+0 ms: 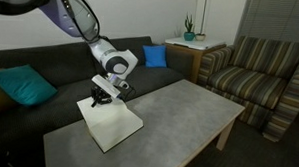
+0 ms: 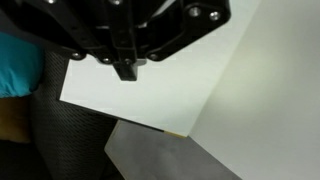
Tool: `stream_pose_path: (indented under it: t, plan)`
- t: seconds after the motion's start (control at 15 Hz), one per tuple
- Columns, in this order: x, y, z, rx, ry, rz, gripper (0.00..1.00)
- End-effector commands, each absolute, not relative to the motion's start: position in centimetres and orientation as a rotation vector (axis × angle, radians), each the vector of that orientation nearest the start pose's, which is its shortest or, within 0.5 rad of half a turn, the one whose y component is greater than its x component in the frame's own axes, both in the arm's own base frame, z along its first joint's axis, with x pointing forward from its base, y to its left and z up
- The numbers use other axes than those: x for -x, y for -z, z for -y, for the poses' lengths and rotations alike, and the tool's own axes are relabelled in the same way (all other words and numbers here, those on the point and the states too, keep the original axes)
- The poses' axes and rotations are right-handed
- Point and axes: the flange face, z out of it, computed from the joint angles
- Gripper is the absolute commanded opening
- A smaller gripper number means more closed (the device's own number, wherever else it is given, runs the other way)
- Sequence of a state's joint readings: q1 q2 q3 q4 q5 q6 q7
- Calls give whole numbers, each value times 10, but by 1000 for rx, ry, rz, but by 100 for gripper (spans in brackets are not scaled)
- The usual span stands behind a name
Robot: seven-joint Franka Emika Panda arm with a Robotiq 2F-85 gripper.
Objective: Open the book on the table
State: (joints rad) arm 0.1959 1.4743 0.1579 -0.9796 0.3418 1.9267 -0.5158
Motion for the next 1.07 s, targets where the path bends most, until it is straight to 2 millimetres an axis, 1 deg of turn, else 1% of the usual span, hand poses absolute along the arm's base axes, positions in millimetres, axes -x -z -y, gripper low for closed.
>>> stream_pose_path:
  t: [0.0, 0.2, 0.27, 0.33, 1.0]
  plan:
    - [-623, 86, -226, 2465, -617, 712, 1]
    - [-624, 85, -227, 2468, -616, 715, 0]
    - [-622, 87, -219, 2478, -609, 698, 0]
    - [-623, 85, -227, 2469, -618, 722, 0]
    - [-623, 83, -230, 2462, -618, 732, 1]
